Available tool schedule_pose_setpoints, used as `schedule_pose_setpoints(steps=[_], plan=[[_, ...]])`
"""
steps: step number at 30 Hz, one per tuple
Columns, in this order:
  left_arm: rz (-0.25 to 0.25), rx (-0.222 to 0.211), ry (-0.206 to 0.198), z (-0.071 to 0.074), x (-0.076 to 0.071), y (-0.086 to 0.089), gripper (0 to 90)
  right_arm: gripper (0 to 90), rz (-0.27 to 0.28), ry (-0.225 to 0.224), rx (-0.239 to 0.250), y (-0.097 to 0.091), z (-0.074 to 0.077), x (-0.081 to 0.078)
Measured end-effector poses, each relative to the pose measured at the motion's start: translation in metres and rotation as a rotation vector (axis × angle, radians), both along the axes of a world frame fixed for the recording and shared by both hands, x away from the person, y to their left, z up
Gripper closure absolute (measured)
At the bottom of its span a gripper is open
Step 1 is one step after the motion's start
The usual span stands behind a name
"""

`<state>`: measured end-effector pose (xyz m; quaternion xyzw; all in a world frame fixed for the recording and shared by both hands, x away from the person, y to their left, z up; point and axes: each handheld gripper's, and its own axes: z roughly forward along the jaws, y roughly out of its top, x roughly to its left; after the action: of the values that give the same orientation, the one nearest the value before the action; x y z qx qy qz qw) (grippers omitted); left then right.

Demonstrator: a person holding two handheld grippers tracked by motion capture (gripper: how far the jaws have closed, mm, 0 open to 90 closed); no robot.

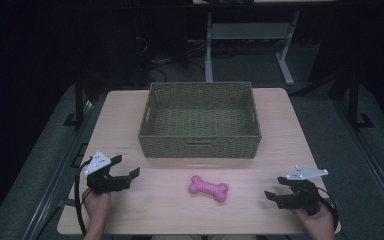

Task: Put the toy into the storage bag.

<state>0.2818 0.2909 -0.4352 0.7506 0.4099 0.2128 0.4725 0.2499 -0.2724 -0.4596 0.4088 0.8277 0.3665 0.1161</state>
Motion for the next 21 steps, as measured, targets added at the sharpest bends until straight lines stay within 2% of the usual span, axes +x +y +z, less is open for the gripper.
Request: schedule_pose_setpoints(steps=[6, 12, 21], plan=[[0.001, 0.009, 0.008, -0.002, 0.002, 0.0, 13.6, 21.2, 0.014, 0.012, -0.009, 0.01, 0.006, 0.0], [-0.022, 0.006, 0.006, -0.002, 0.001, -0.002, 13.6, 20.9, 0.06, 0.018, -0.017, 0.022, 0.013, 0.001], [-0.016, 0.001, 0.007, -0.002, 0.001, -0.003, 13.6, 19.3, 0.128, 0.035, -0.043, 0.036, 0.029, 0.011]])
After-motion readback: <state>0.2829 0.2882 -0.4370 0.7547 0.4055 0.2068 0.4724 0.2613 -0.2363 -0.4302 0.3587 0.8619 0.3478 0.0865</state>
